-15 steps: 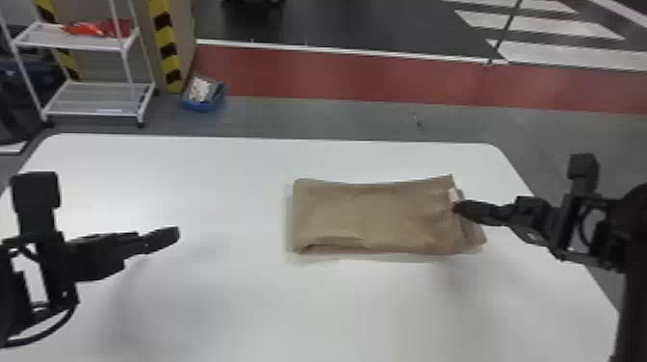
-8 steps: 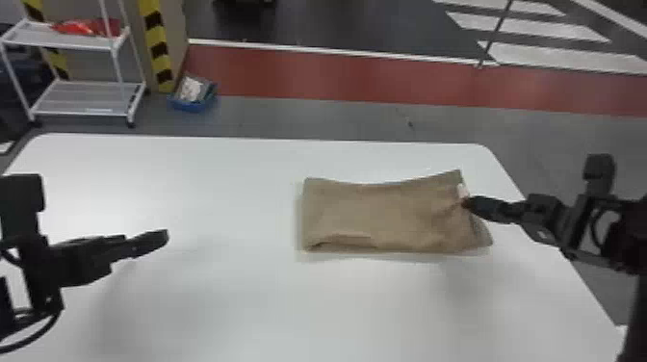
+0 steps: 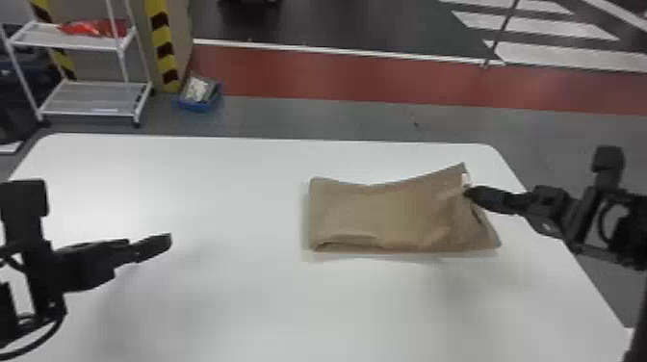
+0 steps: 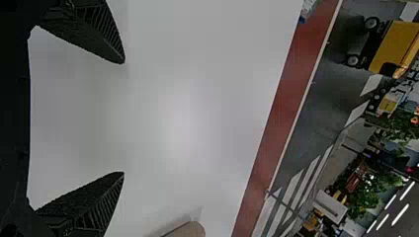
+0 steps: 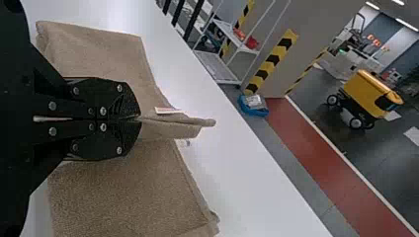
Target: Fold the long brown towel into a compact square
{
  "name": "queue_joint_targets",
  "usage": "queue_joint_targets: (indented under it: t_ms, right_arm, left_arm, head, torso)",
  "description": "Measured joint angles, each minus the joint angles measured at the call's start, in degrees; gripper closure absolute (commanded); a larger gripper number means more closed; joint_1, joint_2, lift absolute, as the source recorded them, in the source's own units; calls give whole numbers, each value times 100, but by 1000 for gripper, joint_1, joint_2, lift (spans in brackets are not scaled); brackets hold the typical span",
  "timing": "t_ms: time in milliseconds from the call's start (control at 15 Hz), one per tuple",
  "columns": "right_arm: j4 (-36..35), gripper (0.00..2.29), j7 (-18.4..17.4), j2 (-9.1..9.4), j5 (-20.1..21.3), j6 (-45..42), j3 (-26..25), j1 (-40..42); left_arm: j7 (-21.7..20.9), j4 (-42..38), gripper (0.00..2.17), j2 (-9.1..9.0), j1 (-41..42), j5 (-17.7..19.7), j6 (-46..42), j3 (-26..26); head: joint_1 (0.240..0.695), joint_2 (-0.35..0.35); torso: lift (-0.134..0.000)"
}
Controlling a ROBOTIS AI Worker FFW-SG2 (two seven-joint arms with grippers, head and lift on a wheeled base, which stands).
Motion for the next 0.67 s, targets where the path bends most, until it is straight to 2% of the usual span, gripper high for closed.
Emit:
queue_joint_targets:
  t_ms: [133,400,667]
  right_arm:
    - [99,1183,-2,-80,79,-54,16,40]
    - [431,1183,-30,-63,272,-260,193,47]
    - [445,1183,5,-85,175,-257,120,-58]
  left_arm:
    - [-1,-58,80,0,68,13,6,8]
    - [0,-150,80,0,166,14,0,-26]
    - [0,-156,80,0,182,8,8,-4]
  head:
    - [695,-181]
    - [695,-184]
    - [695,-177]
  torso:
    - [-120]
    - [-120]
    - [-120]
